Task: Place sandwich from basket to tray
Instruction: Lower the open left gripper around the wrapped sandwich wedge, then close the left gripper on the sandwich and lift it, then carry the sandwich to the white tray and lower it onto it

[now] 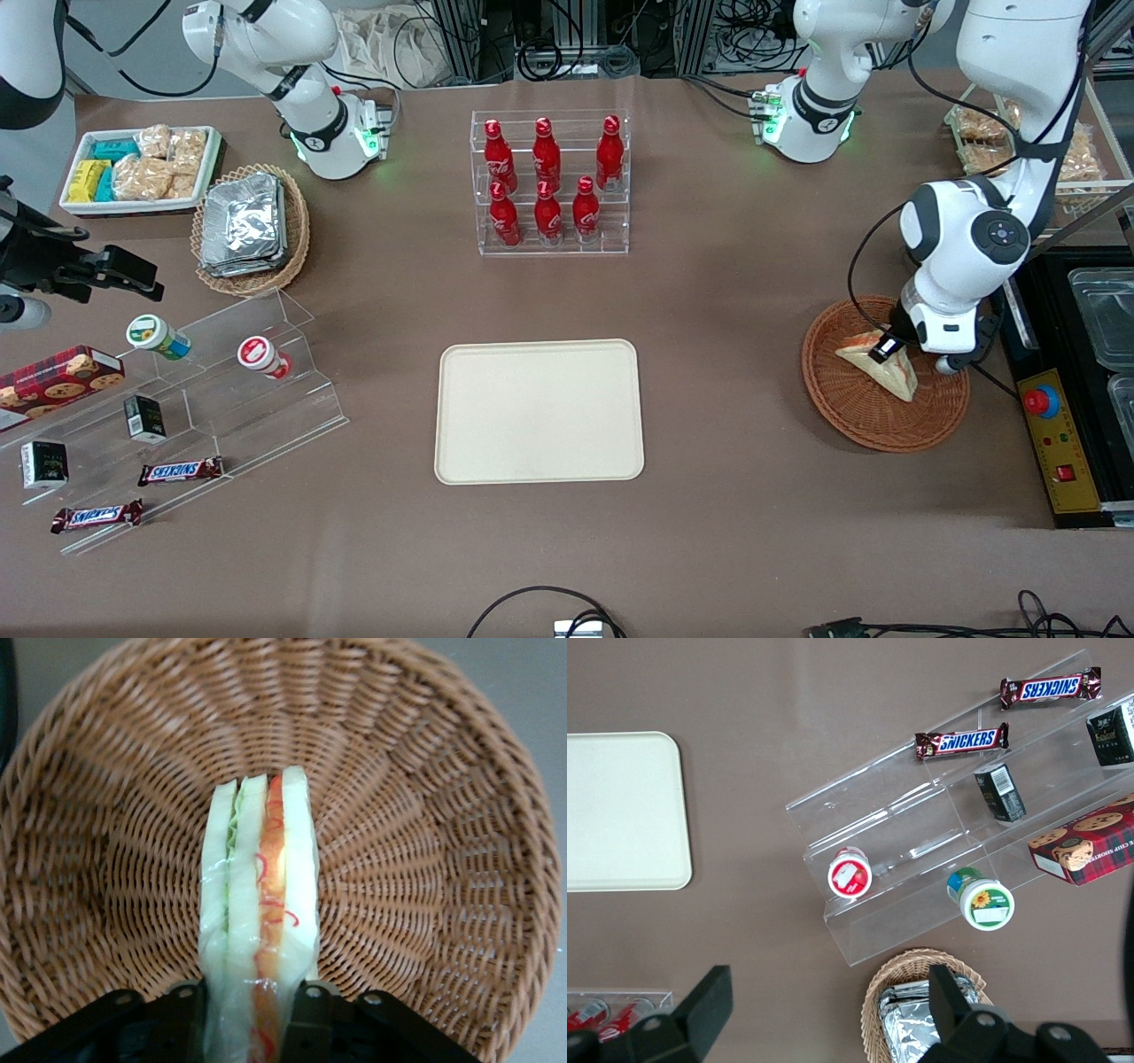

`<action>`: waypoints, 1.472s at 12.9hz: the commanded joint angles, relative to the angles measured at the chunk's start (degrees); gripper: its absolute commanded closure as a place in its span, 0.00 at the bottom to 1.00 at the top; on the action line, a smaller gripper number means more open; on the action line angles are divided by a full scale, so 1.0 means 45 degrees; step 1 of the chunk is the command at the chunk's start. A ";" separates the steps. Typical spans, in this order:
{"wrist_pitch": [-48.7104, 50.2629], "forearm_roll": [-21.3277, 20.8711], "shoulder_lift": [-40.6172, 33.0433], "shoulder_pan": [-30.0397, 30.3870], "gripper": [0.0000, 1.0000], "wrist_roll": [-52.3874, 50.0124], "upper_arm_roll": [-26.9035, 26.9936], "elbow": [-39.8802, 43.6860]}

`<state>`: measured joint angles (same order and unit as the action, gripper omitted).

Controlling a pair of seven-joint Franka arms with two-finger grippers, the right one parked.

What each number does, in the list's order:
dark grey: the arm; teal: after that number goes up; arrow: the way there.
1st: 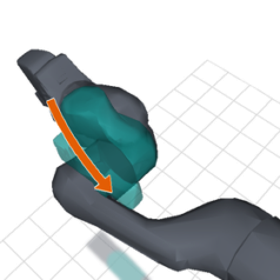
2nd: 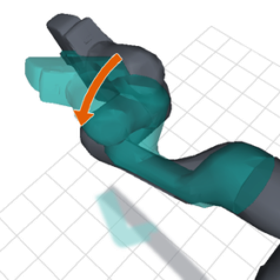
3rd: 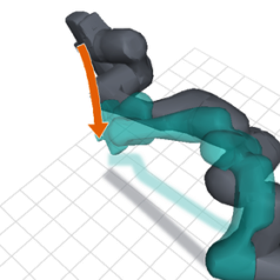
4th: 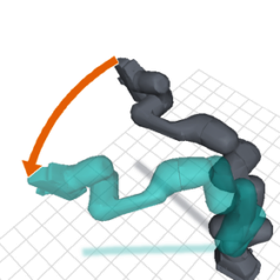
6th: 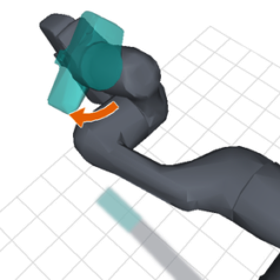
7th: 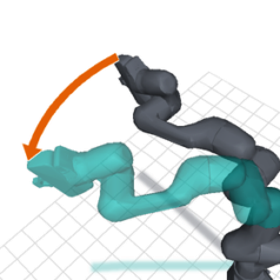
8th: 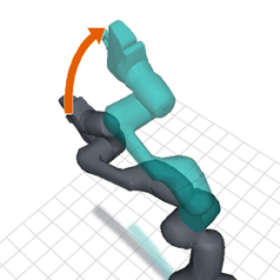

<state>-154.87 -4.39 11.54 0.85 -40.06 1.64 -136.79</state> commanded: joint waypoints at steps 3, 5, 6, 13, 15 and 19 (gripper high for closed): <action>0.1795 -0.1582 -0.1586 -0.0034 0.89 0.2954 -0.0051 0.0066; 0.1876 -0.1583 -0.1822 -0.0053 0.87 0.4773 -0.0071 0.0085; 0.1876 -0.1583 -0.1881 -0.0073 0.86 0.5555 -0.0090 0.0104; 0.5936 -0.1388 -0.1882 -0.0092 0.80 1.0544 -0.1337 0.2973; 0.6501 -0.1290 -0.1669 -0.0112 0.77 1.0447 -0.1923 0.3752; 0.9254 -0.1173 -0.0303 -0.0190 0.76 0.8304 -0.3523 0.7088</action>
<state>-118.56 -10.05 5.65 0.27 1.66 -11.43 -113.62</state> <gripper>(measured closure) 0.762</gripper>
